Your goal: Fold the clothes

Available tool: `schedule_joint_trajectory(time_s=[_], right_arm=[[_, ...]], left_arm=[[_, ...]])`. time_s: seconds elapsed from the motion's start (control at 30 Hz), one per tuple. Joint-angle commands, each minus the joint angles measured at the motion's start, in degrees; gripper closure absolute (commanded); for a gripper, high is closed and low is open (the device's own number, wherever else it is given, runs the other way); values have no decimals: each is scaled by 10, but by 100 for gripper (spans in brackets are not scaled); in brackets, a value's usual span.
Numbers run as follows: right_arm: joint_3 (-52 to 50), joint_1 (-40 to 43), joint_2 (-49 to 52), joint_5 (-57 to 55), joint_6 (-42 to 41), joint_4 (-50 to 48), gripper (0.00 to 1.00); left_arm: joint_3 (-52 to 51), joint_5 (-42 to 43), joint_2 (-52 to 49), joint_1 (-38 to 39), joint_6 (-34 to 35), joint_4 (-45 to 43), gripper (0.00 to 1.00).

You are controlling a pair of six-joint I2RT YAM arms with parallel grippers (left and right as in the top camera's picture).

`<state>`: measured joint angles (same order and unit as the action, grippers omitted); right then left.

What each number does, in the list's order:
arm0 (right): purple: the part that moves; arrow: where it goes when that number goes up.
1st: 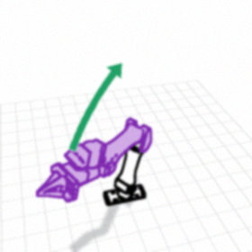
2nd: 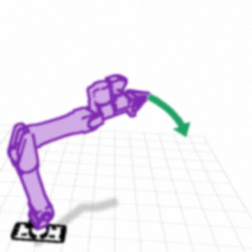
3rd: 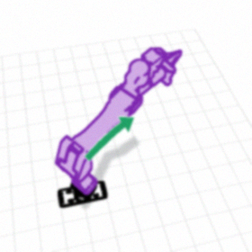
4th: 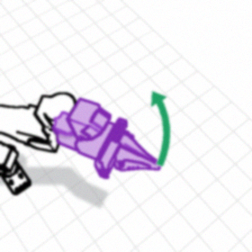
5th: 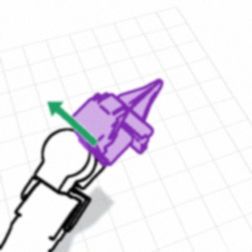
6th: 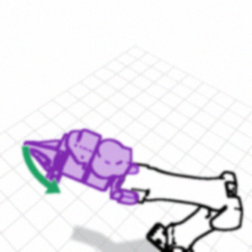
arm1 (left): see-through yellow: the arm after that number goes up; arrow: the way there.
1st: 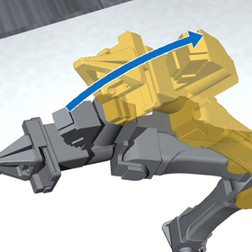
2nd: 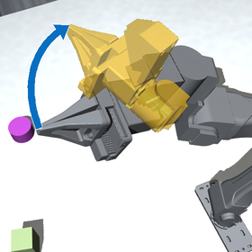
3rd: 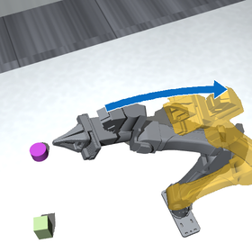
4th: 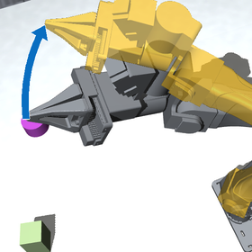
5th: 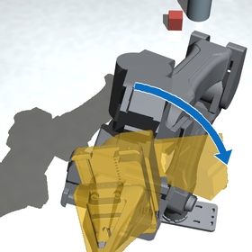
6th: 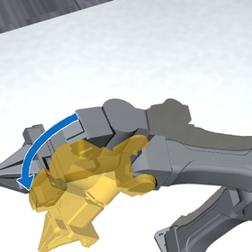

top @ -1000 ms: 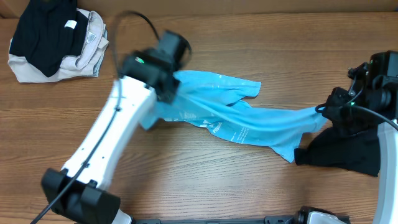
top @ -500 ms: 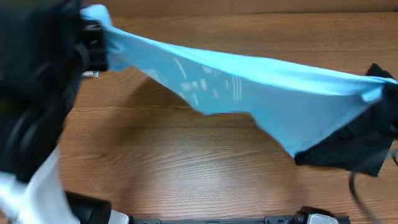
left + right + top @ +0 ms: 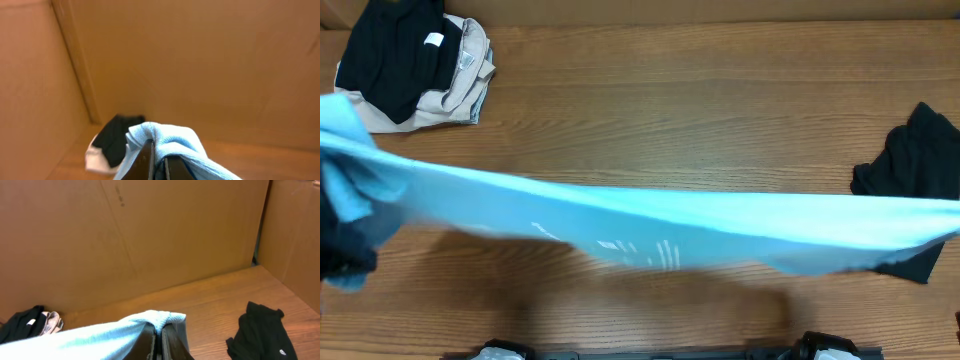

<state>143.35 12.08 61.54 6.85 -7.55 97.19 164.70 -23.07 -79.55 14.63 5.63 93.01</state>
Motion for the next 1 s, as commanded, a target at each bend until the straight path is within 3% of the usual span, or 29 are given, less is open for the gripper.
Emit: schedule_joint_trajectory(time_s=[0.0,0.23,0.43,0.57,0.83,0.97], right_arm=[[-28,4,23,-12,3,-10,96],[-112,4,116,-12,3,-36,96],[-164,4,260,-11,9,-84,96],[-173,3,383,-3,17,-148,96],[-173,-1,596,-1,16,-320,96],[-173,-12,668,-1,17,-368,96]], left_arm=[[-29,-51,-54,0,0,9,96],[-65,-72,-172,-10,-18,0,96],[-67,-66,-327,-50,-31,-45,96],[-67,-52,-433,-63,-56,-119,96],[-67,-15,-622,-65,-72,-358,96],[-67,45,-676,-65,-65,-394,94]])
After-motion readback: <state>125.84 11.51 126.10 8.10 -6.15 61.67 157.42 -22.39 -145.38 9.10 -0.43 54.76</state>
